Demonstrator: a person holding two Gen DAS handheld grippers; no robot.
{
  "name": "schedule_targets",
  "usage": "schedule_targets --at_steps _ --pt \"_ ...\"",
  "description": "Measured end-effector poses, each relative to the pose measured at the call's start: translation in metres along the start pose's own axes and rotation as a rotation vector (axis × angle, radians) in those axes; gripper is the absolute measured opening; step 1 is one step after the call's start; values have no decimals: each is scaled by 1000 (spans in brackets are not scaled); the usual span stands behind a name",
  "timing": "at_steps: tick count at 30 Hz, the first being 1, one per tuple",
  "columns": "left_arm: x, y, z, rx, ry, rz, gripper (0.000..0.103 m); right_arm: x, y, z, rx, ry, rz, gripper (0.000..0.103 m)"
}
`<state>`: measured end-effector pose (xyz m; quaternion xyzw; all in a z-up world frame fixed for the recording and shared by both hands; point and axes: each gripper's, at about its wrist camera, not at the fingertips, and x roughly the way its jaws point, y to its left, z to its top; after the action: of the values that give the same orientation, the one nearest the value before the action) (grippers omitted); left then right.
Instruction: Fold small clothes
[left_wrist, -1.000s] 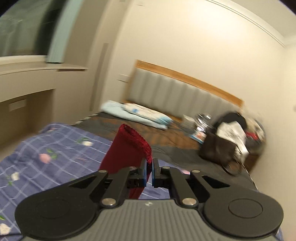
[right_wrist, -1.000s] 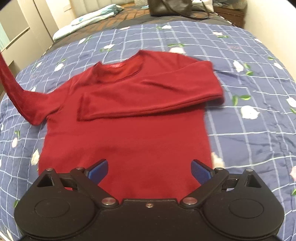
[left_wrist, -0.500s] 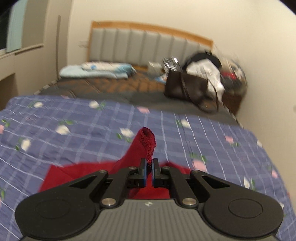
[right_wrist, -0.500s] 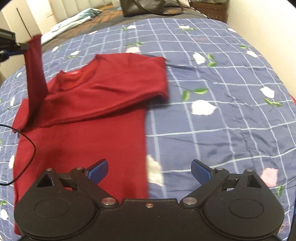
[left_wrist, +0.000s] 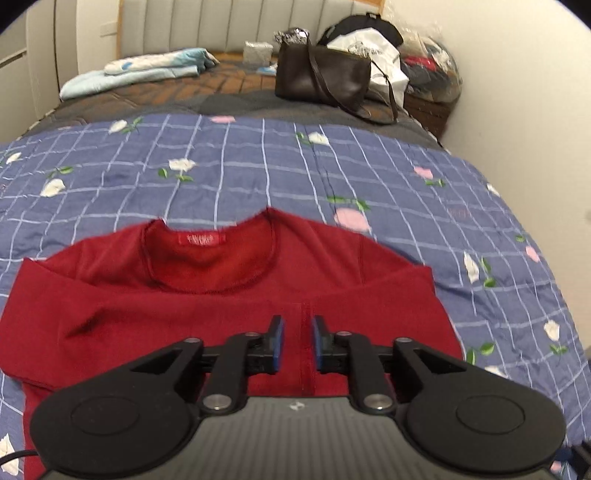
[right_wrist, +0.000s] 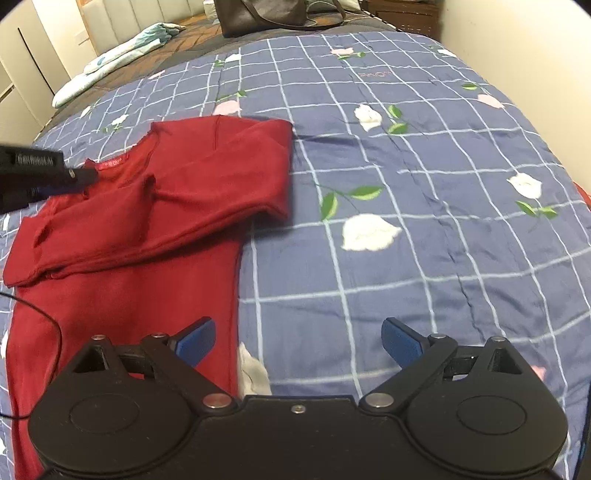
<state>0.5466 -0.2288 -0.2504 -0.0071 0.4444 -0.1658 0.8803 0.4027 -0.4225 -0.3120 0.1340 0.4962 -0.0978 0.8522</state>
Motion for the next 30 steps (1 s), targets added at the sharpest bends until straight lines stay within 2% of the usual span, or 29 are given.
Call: schedule_targets --at_steps 2,6,8,11,15,18,20,23,25,26,30 --pt "-1 4 -2 -14 18 1 42 4 4 7 -8 -6 16 97" --pt "-19 24 -12 -89 1 12 64 13 19 25 -26 -33 65 94" --pt "-30 40 -18 -132 -8 46 75 19 29 36 -37 -46 100 90" --pt "-44 79 -33 -204 -2 141 79 32 51 55 -55 -55 168 80" --pt "-54 150 -56 -291 39 334 80 54 88 77 -85 -55 242 64" --pt "-56 195 -71 -290 63 447 80 77 114 90 -119 -30 256 56" --pt "-52 219 -78 -248 88 508 80 92 129 95 -118 -5 252 54" --pt "-40 240 -79 -172 97 538 80 110 143 100 -92 35 240 41" --pt "-31 248 -77 -136 93 533 80 116 147 98 -75 49 222 20" --pt "-26 251 -76 -125 94 531 80 117 149 99 -70 48 217 13" --pt "-15 247 -68 -89 73 514 79 105 145 103 -15 26 239 11"
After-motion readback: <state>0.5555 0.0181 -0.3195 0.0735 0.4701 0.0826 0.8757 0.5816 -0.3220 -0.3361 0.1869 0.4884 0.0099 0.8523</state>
